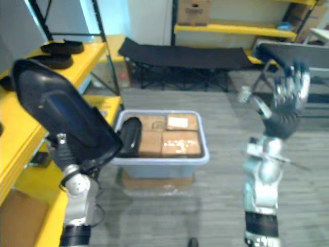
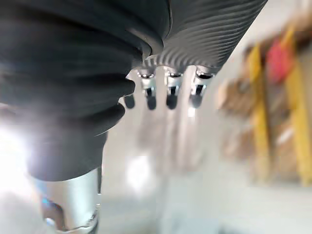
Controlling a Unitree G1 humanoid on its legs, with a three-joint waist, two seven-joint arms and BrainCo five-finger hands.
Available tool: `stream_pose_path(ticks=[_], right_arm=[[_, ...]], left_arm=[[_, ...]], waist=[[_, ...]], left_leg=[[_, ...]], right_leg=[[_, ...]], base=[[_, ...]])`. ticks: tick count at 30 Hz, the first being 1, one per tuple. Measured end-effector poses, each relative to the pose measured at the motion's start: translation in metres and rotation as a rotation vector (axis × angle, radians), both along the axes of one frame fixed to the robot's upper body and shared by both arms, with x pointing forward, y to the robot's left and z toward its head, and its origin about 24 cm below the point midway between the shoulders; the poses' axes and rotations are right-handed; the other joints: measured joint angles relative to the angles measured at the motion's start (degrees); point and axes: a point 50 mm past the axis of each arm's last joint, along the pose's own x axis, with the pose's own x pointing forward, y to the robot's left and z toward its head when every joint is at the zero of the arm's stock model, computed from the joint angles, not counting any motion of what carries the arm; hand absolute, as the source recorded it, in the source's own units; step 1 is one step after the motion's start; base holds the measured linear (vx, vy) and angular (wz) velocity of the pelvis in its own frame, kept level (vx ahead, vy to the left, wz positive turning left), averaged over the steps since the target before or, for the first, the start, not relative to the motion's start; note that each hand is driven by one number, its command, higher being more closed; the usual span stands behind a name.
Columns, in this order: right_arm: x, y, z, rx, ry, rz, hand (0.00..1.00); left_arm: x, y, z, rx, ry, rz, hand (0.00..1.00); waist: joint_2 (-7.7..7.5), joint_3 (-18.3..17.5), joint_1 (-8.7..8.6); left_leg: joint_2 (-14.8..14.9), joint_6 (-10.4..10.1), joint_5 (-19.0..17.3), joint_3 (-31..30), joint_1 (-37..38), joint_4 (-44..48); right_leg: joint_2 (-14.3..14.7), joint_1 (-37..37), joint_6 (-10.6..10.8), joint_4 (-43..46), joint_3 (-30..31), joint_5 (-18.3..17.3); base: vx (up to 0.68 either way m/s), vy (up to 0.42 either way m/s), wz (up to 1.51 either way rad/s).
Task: Walk over and take plastic housings, then place them on the shelf
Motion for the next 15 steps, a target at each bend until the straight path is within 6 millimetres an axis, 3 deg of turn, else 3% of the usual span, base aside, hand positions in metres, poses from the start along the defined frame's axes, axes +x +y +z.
stream_pose_path(ticks=[4,6,8,11,15], right_arm=[[-0.021,-0.010,-0.047,0.136,0.161,-0.065,0.00],[-0.029,-0.008,-0.068,0.184,0.237,-0.083,0.00],[-0.029,-0.005,-0.076,0.210,0.262,-0.080,0.00],[-0.024,0.006,-0.083,0.240,0.280,-0.036,0.00],[-0.021,0.014,-0.086,0.250,0.288,-0.001,0.00]], left_arm=[[-0.009,-0.003,0.002,-0.059,-0.055,0.011,1.00],[-0.011,-0.012,0.001,-0.121,-0.082,-0.006,1.00],[-0.010,-0.018,0.005,-0.135,-0.103,-0.024,1.00],[-0.013,-0.020,0.012,-0.175,-0.157,-0.037,1.00],[-0.017,-0.020,0.006,-0.244,-0.154,-0.038,1.00]], waist=[[0.84,-0.1,-1.45],[1.82,1.3,-1.53],[2.49,3.8,-1.41],[2.12,8.0,-0.96],[1.75,11.4,0.69]], left_leg=[[0.1,0.0,-0.9,0.8,-0.7,1.2],[0.8,0.2,-4.2,0.3,-3.8,8.1],[1.2,0.5,-6.8,-0.7,-6.6,13.6],[0.4,0.7,-8.3,-2.4,-10.1,17.6],[0.0,0.8,-8.3,-4.2,-12.7,18.2]], right_leg=[[-0.1,-1.0,0.3,0.7,1.0,-0.4],[-0.5,-3.4,0.2,5.8,1.7,-2.5],[-1.1,-5.4,0.3,11.1,1.7,-5.0],[-2.5,-8.9,0.5,15.8,1.6,-7.4],[-3.2,-9.8,1.0,15.3,0.5,-6.9]], base=[[0.00,0.011,-0.13],[-0.05,0.034,-0.03],[-0.12,0.056,0.15],[-0.14,0.045,0.20],[-0.09,0.011,0.21]])
